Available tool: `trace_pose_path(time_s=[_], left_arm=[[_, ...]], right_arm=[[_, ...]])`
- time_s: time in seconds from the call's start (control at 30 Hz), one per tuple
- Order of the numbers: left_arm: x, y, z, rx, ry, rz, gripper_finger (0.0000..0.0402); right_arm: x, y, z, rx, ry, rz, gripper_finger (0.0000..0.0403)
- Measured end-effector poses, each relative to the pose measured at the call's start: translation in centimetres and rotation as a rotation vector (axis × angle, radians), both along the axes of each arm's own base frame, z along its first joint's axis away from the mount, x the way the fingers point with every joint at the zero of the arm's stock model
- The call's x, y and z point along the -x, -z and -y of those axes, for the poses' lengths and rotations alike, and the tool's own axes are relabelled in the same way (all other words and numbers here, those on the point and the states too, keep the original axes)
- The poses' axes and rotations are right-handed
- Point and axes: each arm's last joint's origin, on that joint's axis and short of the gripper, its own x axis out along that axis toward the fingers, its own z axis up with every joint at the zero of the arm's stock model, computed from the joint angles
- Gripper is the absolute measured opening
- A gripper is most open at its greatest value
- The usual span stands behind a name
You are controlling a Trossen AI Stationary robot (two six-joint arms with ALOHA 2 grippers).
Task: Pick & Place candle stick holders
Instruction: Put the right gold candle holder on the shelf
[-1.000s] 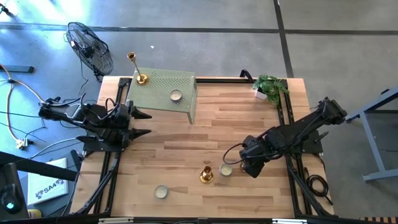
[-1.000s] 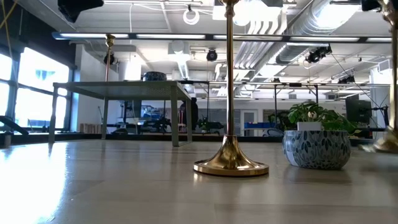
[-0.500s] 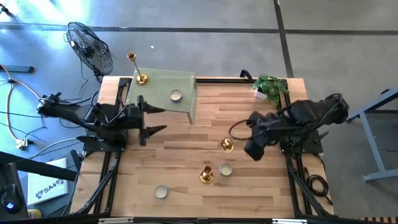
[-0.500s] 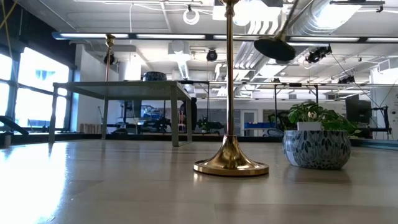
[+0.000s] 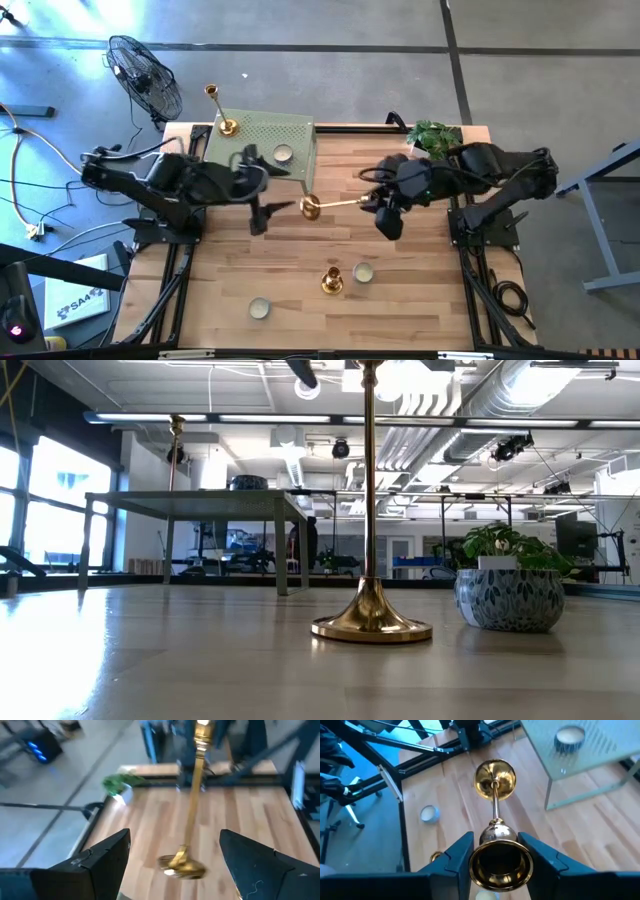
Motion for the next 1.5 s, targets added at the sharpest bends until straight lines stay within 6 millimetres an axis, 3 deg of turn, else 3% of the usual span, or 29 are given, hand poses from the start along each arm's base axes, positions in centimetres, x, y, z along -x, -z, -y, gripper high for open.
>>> trace_pose_path(time_s=[0.23,0.4,0.67,1.23,1.37,1.5], left_arm=[[-4.0,-1.9,1.7,0.027,0.141,-0.095,0.0292],[-6.6,-1.3,1.6,-0.002,0.139,-0.173,0.0271],[-9.4,1.0,0.5,0.045,0.17,-0.269,0.025],[-10.0,1.5,-0.9,-0.017,0.082,-0.272,0.0241],[-9.8,1.7,-1.2,-0.078,-0.012,-0.29,0.0195],[-9.7,1.8,-1.1,-0.069,0.026,-0.313,0.0115]], right_arm=[[-1.5,0.7,0.2,0.041,-0.024,-0.007,0.0127],[-2.8,0.7,-0.1,0.047,-0.063,0.053,0.0127],[-3.2,0.4,-0.6,0.092,-0.059,0.103,0.0127],[-3.2,0.4,-0.5,0.118,-0.064,0.103,0.0128],[-3.2,0.4,-0.4,0.135,-0.046,0.105,0.0128],[-3.2,0.4,-0.3,0.143,-0.045,0.105,0.0128]])
